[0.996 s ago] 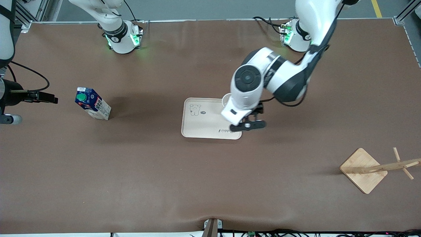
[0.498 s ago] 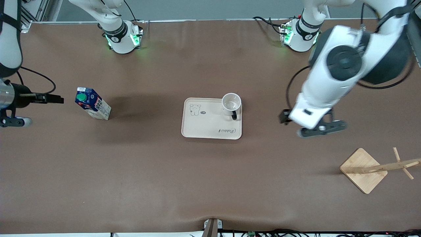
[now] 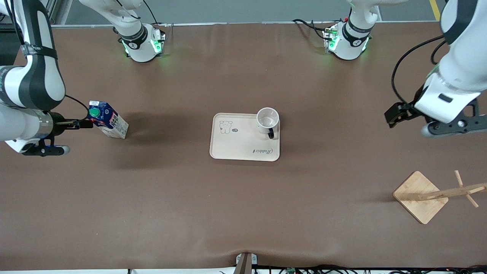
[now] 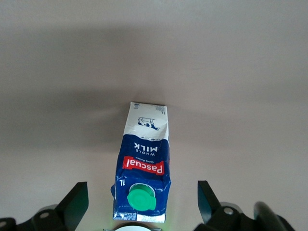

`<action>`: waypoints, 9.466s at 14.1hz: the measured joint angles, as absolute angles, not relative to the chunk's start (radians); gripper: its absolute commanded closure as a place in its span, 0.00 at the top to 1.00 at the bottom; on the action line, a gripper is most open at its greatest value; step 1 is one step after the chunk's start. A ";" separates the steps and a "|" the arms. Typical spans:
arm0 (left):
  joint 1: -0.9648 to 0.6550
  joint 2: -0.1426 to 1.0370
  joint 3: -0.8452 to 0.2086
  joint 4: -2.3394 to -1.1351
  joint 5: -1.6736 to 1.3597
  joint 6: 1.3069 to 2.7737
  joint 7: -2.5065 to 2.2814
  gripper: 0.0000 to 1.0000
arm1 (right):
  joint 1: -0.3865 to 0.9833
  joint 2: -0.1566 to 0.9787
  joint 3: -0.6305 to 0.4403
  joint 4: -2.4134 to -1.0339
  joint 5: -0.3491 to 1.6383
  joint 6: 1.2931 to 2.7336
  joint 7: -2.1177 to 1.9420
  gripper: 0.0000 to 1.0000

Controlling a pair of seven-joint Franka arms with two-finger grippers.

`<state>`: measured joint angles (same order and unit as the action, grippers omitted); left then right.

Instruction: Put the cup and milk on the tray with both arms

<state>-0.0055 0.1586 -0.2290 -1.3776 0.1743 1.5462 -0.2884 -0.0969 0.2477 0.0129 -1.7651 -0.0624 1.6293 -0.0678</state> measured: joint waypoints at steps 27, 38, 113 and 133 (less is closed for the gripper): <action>0.034 -0.014 -0.136 -1.508 0.116 1.527 -0.115 1.00 | -0.123 0.146 0.000 -2.158 0.003 1.862 -0.054 0.00; 0.034 -0.014 -0.136 -1.509 0.116 1.527 -0.115 1.00 | 0.014 0.135 0.019 -1.888 0.052 1.586 0.084 0.00; 0.035 -0.014 -0.143 -1.510 0.093 1.530 -0.111 1.00 | 0.497 0.705 -0.038 -1.089 0.440 1.394 0.617 1.00; 0.036 -0.005 -0.159 -1.504 0.051 1.505 -0.100 1.00 | 0.108 0.322 -0.126 -1.076 0.235 1.231 0.332 1.00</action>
